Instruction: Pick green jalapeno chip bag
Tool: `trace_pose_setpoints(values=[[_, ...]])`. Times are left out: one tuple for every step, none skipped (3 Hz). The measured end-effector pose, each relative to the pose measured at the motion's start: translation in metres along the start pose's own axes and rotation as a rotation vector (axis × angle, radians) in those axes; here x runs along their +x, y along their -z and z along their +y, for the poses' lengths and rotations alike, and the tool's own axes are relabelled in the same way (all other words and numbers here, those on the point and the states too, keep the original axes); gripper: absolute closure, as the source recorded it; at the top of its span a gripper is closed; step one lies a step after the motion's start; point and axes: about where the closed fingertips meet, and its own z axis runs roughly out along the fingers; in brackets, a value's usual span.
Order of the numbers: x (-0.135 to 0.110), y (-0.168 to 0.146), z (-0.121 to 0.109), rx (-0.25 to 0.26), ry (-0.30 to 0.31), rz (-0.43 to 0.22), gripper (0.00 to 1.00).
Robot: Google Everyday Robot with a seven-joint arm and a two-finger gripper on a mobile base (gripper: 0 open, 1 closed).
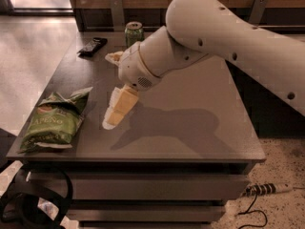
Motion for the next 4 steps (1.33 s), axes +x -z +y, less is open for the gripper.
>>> trace_pose_setpoints(values=[[-0.002,-0.001,0.0,0.001,0.003,-0.002,0.0],[-0.006,-0.009,0.0,-0.016,0.009,0.012,0.0],[-0.014,-0.037,0.003,-0.055,0.033,0.02,0.0],[-0.019,-0.067,0.011,-0.108,0.049,0.016,0.0]])
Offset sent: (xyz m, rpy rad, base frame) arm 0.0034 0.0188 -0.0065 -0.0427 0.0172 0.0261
